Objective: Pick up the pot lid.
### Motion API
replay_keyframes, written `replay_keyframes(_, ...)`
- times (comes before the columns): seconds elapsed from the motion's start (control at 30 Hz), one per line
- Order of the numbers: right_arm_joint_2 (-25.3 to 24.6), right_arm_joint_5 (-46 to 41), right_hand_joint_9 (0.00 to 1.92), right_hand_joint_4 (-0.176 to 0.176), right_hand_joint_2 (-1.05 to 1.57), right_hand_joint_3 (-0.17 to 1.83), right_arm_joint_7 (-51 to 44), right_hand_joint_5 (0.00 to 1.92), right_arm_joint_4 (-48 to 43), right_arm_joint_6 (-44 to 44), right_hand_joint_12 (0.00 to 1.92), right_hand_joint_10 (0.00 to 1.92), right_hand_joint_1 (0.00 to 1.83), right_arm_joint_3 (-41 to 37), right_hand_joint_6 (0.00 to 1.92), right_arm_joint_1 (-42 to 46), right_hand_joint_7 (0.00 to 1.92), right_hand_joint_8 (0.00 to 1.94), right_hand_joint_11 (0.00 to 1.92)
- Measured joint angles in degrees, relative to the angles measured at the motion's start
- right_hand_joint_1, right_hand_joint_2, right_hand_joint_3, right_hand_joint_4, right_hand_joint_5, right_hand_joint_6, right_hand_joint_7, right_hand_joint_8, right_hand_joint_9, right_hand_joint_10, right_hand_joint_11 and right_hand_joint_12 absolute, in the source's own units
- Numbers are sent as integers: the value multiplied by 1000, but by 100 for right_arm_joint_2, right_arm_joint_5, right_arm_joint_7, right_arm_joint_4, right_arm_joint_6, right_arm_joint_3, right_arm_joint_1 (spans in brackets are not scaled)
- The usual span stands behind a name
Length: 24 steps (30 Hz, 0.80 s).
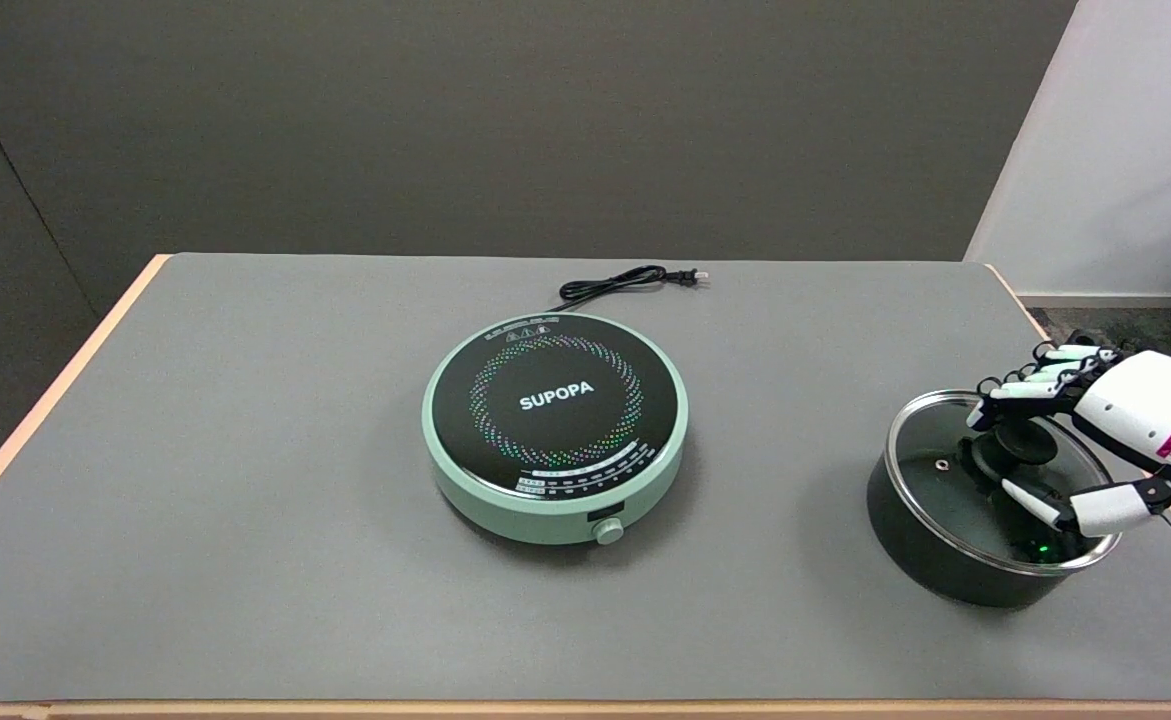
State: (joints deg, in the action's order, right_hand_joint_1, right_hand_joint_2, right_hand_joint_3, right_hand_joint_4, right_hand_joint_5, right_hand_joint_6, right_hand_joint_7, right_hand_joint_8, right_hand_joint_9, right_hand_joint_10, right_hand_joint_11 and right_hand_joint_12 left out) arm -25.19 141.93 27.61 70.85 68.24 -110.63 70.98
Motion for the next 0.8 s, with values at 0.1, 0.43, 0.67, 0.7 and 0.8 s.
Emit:
replay_keyframes(0.1,4,-1,845,176,833,667,-1,708,-6,6,937,771,880,29,1020,-29,895,642,570)
replay_keyframes(0.43,38,-8,909,-65,1054,260,3,722,-18,35,987,992,1207,130,1376,-130,1004,1037,619)
replay_keyframes(0.67,70,-11,941,-94,1042,275,3,725,-24,49,1036,1132,1216,209,1330,-216,1014,1079,626)
replay_keyframes(0.7,73,-11,942,-97,1041,277,3,726,-24,54,1043,1150,1217,216,1324,-222,1015,1084,628)
replay_keyframes(0.8,86,-11,945,-99,1042,274,2,728,-29,65,1051,1215,1218,240,1316,-245,1013,1095,636)
